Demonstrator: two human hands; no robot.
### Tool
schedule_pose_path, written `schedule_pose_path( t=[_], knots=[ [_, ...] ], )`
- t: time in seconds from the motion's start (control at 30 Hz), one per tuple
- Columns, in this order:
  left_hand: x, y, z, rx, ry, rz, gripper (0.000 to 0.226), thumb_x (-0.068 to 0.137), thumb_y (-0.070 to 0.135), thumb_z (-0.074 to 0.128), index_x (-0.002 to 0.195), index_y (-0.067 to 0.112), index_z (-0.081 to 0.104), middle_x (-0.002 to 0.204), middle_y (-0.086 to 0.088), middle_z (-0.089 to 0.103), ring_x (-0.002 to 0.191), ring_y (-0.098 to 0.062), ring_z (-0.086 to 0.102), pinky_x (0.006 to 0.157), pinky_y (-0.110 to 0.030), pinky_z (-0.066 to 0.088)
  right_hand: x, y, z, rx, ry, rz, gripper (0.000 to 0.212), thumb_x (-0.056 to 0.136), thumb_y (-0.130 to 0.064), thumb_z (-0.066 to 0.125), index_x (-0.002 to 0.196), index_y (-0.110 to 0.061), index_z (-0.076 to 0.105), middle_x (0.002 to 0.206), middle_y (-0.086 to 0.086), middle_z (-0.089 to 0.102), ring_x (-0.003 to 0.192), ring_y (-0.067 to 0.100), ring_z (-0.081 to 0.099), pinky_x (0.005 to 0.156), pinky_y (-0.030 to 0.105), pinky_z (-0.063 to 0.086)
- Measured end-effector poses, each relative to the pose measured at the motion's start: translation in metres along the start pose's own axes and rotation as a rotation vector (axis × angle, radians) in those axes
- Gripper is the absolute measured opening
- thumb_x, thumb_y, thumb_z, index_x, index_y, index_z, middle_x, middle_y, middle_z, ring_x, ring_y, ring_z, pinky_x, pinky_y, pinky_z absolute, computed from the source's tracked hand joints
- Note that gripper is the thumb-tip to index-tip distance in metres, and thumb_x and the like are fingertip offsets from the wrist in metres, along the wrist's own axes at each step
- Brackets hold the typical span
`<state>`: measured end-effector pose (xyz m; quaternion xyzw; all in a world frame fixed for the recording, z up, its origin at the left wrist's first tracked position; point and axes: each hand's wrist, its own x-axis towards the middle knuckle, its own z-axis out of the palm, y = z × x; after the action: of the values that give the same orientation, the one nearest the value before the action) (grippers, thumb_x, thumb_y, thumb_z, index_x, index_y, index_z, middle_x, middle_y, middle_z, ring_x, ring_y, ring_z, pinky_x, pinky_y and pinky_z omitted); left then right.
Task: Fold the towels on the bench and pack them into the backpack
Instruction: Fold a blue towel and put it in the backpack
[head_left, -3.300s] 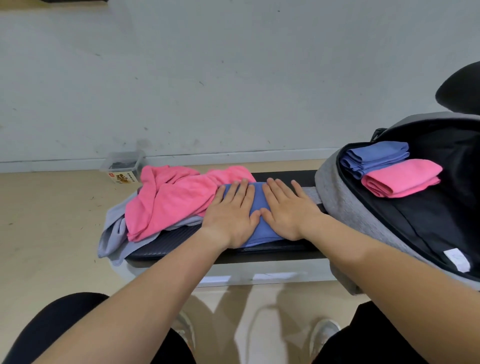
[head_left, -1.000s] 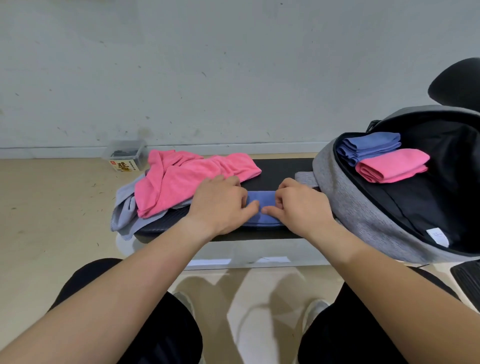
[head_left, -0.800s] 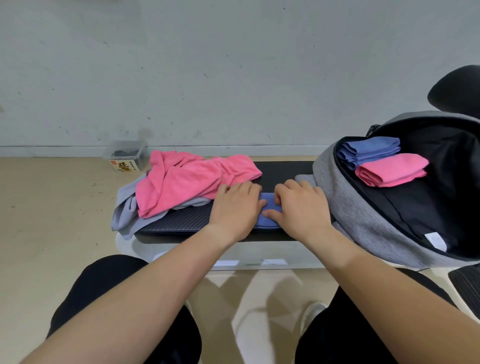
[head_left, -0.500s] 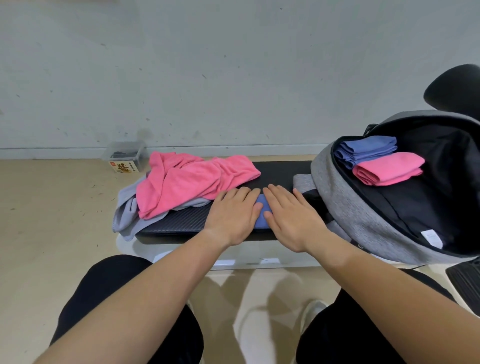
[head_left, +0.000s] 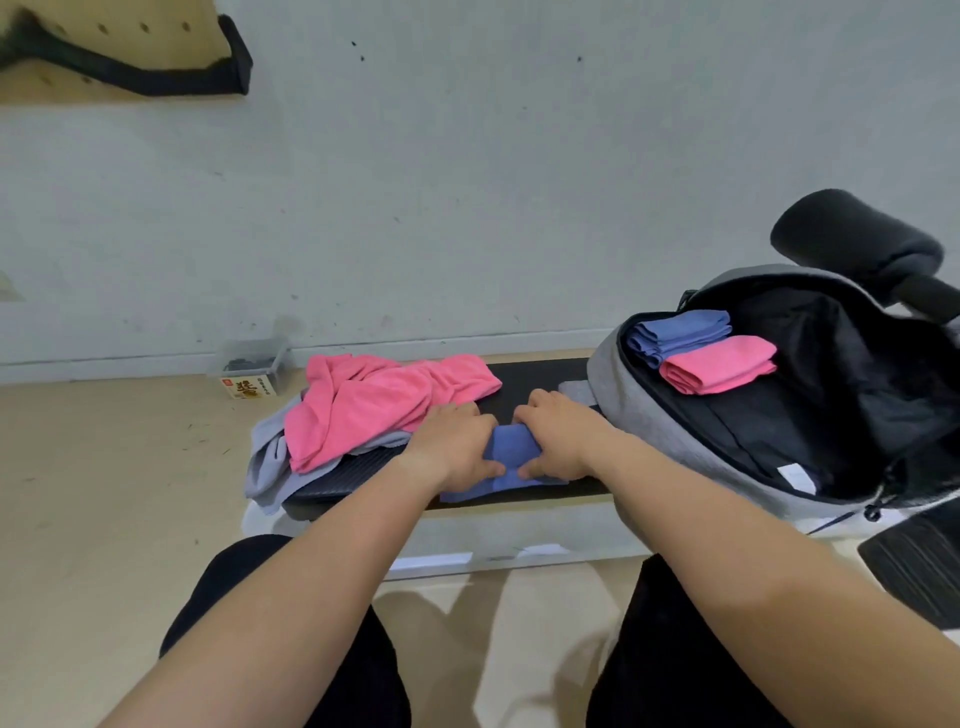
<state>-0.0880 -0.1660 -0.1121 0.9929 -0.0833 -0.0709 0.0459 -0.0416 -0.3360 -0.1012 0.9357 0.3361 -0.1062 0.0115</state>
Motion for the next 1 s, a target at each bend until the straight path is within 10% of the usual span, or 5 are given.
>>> schedule_pose_path(
  t=[0.33,0.5,0.73,1.0],
  knots=[
    [-0.004,0.038,-0.064,-0.49,0.135,0.118,0.026,0.071,0.048,0.081,0.075,0.031,0.062,0.069,0.015,0.063,0.065,-0.001,0.056,0.058,-0.022,0.04,-0.087,0.056,-0.055,0.659,0.266,0.126,0.036,0.065,-0.04,0.083,0.091,-0.033,0.059,0.089,-0.008,0.064,0.081,0.011,0.06,0.07,0.029,0.048],
    [0.036,0.099,-0.075,-0.702,0.242,0.094,0.039,0.065,0.055,0.081,0.078,0.021,0.068,0.073,0.005,0.069,0.065,-0.011,0.06,0.06,-0.032,0.045,-0.119,0.117,-0.055,1.04,0.485,0.262,0.044,0.077,-0.032,0.083,0.114,-0.019,0.062,0.101,-0.001,0.074,0.095,0.012,0.071,0.085,0.03,0.056],
    [0.095,0.178,-0.059,-0.885,0.176,0.146,0.056,0.075,0.034,0.078,0.124,0.025,0.053,0.117,0.012,0.058,0.109,-0.011,0.058,0.085,-0.026,0.046,-0.137,0.2,-0.046,0.818,0.655,0.547,0.029,0.08,-0.025,0.079,0.106,-0.016,0.07,0.094,0.0,0.072,0.088,0.019,0.068,0.081,0.037,0.056],
    [0.143,0.23,-0.02,-0.505,0.092,0.241,0.052,0.086,0.025,0.073,0.132,0.015,0.052,0.128,-0.006,0.059,0.113,-0.023,0.056,0.089,-0.03,0.044,-0.117,0.243,-0.028,0.429,0.398,0.824,0.039,0.081,-0.025,0.076,0.107,-0.001,0.059,0.107,0.018,0.065,0.092,0.033,0.062,0.073,0.035,0.05]
  ],
)
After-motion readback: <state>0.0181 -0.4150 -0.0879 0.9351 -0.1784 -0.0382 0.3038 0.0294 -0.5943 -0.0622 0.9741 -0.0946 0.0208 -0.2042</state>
